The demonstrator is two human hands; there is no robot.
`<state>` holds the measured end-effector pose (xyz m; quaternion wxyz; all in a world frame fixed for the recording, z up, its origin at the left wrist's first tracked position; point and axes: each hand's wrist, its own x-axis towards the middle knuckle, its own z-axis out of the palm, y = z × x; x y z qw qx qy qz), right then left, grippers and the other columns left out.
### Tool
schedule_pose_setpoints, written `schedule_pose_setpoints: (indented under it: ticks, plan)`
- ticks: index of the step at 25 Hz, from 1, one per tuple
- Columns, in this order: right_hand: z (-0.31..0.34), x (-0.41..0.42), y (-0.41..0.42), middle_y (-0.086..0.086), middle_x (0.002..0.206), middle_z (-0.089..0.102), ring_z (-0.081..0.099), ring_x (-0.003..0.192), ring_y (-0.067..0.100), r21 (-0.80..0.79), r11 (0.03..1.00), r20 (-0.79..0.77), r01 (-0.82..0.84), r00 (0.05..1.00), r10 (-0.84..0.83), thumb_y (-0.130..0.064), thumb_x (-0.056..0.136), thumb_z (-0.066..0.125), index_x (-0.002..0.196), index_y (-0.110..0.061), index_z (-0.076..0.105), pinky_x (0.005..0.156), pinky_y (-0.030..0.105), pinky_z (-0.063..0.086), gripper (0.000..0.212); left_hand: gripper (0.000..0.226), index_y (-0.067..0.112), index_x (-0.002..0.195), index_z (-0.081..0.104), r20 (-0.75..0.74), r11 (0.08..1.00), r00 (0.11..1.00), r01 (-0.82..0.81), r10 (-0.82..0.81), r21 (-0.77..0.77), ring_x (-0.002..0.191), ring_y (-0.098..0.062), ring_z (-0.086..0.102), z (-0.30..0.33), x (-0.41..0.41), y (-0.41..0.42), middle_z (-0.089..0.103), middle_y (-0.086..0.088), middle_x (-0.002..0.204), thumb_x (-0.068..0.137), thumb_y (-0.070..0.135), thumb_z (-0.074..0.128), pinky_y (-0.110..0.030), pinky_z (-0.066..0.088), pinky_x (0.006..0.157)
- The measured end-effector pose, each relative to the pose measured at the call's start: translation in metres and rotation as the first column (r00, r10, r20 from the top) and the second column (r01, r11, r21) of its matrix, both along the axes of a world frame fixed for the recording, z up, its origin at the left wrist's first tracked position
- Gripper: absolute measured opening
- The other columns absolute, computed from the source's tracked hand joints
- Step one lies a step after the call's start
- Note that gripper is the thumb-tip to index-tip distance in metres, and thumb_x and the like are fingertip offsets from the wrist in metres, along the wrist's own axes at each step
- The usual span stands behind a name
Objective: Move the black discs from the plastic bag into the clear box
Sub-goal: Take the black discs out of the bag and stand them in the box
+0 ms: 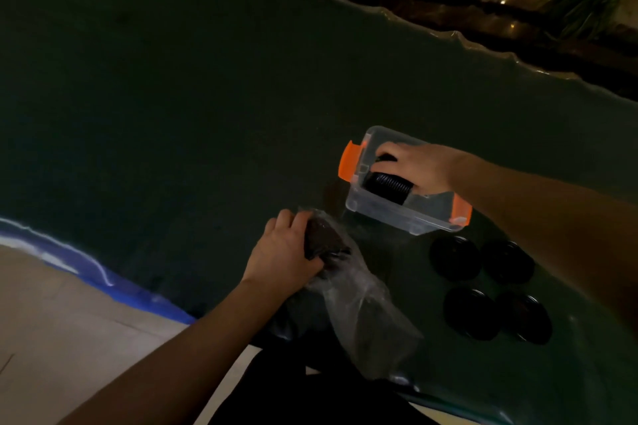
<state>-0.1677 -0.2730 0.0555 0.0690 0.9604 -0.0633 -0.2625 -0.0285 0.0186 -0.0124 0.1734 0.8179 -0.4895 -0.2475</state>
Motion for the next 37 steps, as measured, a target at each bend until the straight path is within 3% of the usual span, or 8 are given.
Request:
schedule_pose_setpoints:
  ticks: [3, 6, 9, 15, 25, 30, 34, 37]
  plan:
    - [-0.014, 0.007, -0.001, 0.002, 0.15, 0.031, 0.043, 0.13, 0.024, -0.012, 1.0, 0.001, -0.021, 1.0, 0.021, -0.023, 0.083, 0.077, 0.148, -0.044, 0.026, 0.099, 0.043, 0.051, 0.085, 0.075, 0.021, 0.141, 0.041, 0.018, 0.999, 1.0, -0.026, 0.025, 0.025, 0.115, -0.029, 0.046, -0.002, 0.004, 0.005, 0.048, -0.007, 0.127, 0.075, 0.04, 0.07, -0.043, 0.048, 0.096]
    - [-0.03, 0.011, -0.003, 0.002, 0.148, 0.038, 0.049, 0.126, 0.023, -0.003, 0.999, 0.013, -0.044, 0.999, 0.044, -0.018, 0.083, 0.077, 0.149, -0.038, 0.028, 0.095, 0.042, 0.053, 0.084, 0.077, 0.021, 0.144, 0.037, 0.0, 0.997, 0.999, -0.049, 0.05, 0.057, 0.119, -0.028, 0.045, -0.005, 0.002, 0.008, 0.047, -0.006, 0.13, 0.077, 0.039, 0.07, -0.042, 0.047, 0.098]
    - [-0.039, 0.009, -0.01, -0.002, 0.149, 0.042, 0.05, 0.128, 0.02, 0.061, 0.996, 0.047, 0.071, 0.996, -0.074, -0.019, 0.076, 0.082, 0.146, -0.033, 0.029, 0.101, 0.042, 0.05, 0.089, 0.077, 0.023, 0.146, 0.035, -0.019, 0.994, 0.995, -0.095, 0.096, 0.057, 0.123, -0.026, 0.044, -0.007, -0.001, 0.009, 0.046, -0.004, 0.132, 0.079, 0.039, 0.07, -0.043, 0.049, 0.099]
    - [-0.055, -0.008, -0.02, -0.002, 0.142, 0.048, 0.055, 0.121, 0.021, 0.095, 0.988, 0.164, 0.12, 0.977, -0.134, -0.021, 0.07, 0.086, 0.136, -0.036, 0.029, 0.091, 0.042, 0.053, 0.089, 0.073, 0.021, 0.142, 0.041, 0.001, 0.992, 0.993, -0.122, 0.122, 0.02, 0.118, -0.027, 0.046, -0.008, -0.008, 0.01, 0.049, -0.005, 0.128, 0.078, 0.04, 0.072, -0.042, 0.047, 0.099]
    - [-0.062, -0.018, -0.022, -0.004, 0.143, 0.047, 0.05, 0.125, 0.017, 0.109, 0.985, 0.228, 0.134, 0.961, -0.156, -0.024, 0.077, 0.082, 0.14, -0.037, 0.031, 0.096, 0.039, 0.049, 0.082, 0.078, 0.022, 0.137, 0.043, 0.01, 0.987, 0.987, -0.16, 0.16, 0.008, 0.119, -0.026, 0.046, -0.011, -0.015, 0.013, 0.049, -0.004, 0.127, 0.073, 0.048, 0.079, -0.044, 0.048, 0.099]
    - [-0.034, -0.025, -0.02, -0.004, 0.149, 0.044, 0.044, 0.135, 0.018, 0.174, 0.964, 0.172, 0.204, 0.957, -0.233, -0.021, 0.084, 0.075, 0.147, -0.036, 0.03, 0.105, 0.042, 0.045, 0.079, 0.08, 0.025, 0.138, 0.042, 0.013, 0.985, 0.985, -0.17, 0.17, -0.009, 0.12, -0.027, 0.046, -0.013, -0.015, 0.013, 0.049, -0.004, 0.128, 0.071, 0.049, 0.079, -0.046, 0.049, 0.098]
    - [0.011, -0.051, 0.002, 0.002, 0.145, 0.049, 0.048, 0.131, 0.017, 0.268, 0.94, 0.371, 0.211, 0.878, -0.302, -0.019, 0.088, 0.073, 0.146, -0.024, 0.042, 0.099, 0.032, 0.042, 0.067, 0.082, 0.025, 0.139, 0.043, 0.005, 0.986, 0.986, -0.166, 0.166, -0.02, 0.12, -0.029, 0.048, -0.014, -0.015, 0.014, 0.048, -0.005, 0.129, 0.07, 0.053, 0.077, -0.047, 0.05, 0.098]
    - [0.042, -0.084, 0.045, -0.006, 0.131, 0.056, 0.049, 0.113, 0.001, 0.345, 0.917, 0.48, 0.202, 0.801, -0.357, -0.029, 0.088, 0.068, 0.134, -0.03, 0.049, 0.089, 0.016, 0.036, 0.05, 0.086, 0.027, 0.141, 0.042, -0.005, 0.987, 0.987, -0.16, 0.16, -0.014, 0.121, -0.03, 0.05, -0.016, -0.018, 0.016, 0.048, -0.006, 0.133, 0.068, 0.066, 0.066, -0.05, 0.052, 0.097]
